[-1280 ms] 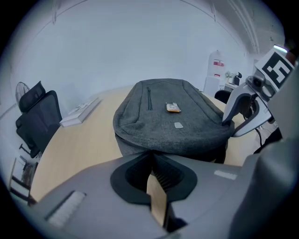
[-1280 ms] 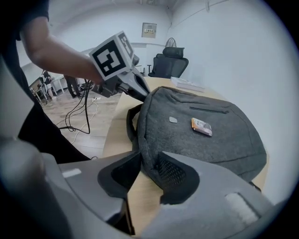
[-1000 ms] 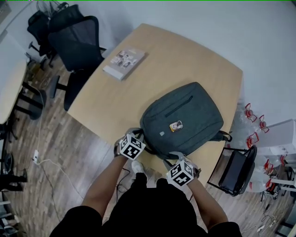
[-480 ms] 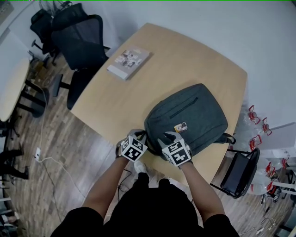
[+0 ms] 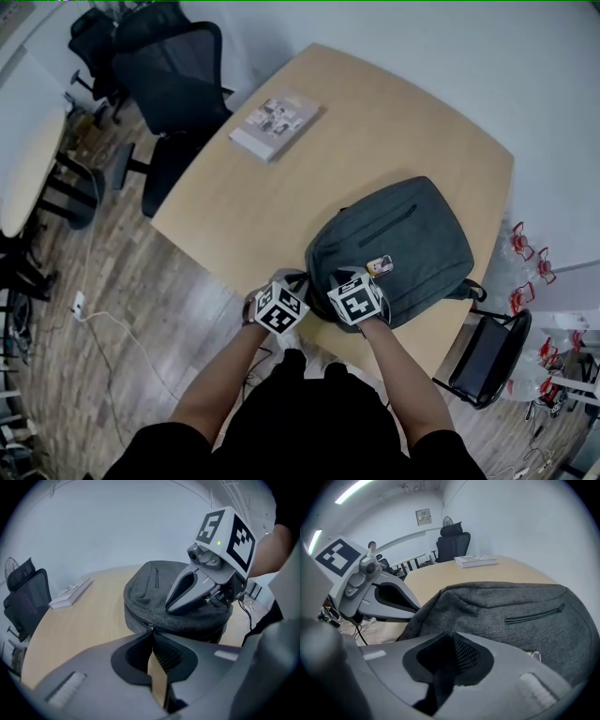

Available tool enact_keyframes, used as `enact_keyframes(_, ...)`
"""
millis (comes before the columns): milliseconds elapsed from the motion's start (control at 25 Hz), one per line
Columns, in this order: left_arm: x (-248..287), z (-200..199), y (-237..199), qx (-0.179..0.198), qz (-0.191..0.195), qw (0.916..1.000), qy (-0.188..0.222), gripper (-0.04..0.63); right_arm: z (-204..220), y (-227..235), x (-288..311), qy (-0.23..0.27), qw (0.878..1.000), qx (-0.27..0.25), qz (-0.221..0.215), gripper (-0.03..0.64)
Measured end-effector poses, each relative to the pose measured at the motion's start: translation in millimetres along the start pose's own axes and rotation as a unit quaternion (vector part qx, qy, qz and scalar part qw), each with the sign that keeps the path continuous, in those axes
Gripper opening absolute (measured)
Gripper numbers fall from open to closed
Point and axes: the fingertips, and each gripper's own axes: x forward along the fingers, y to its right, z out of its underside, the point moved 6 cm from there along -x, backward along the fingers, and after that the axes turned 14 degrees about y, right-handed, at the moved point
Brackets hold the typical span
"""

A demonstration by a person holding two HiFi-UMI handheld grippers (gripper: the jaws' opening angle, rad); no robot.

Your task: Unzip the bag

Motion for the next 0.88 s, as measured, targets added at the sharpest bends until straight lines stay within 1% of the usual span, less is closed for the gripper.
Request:
enact_keyframes(160,0,2,-2,0.007,0.021,0.9997,-0.006,0.026,1,-1,10,-0.023,0.999,-0.023,0.012,0.015)
enact_keyframes(320,-4,3,-3,0.02,0.038,0.999,-0.011,0.025,1,3,12,-0.018,1.0,-0.009,0.009,0.015)
enact_keyframes(360,-4,3,-3,0.031,0.041,0.9986,-0.013,0.025,1,5,13,-0.014,1.0,-0.002,0.008,0.014)
enact_keyframes(440,-5,4,-1,0.066,0.05,0.9963,-0.024,0.025,2,8,13,-0.007,1.0,0.02,0.008,0.009)
enact_keyframes(520,-6,6,3,0.107,0.063,0.9916,-0.036,0.025,5,10,13,-0.001,0.999,0.049,0.007,0.006)
enact_keyframes(600,-8,6,7,0.128,0.079,0.9875,-0.046,0.025,5,13,13,0.004,0.997,0.071,0.005,0.006)
enact_keyframes(680,-10,5,10,0.126,0.091,0.9864,-0.053,0.026,3,15,13,0.007,0.996,0.086,0.004,0.006)
enact_keyframes(760,-11,6,14,0.109,0.095,0.9878,-0.057,0.026,3,17,15,0.01,0.995,0.101,0.005,0.006)
enact_keyframes(880,-13,7,16,0.055,0.091,0.9929,-0.053,0.026,3,20,16,0.014,0.992,0.124,0.005,0.006)
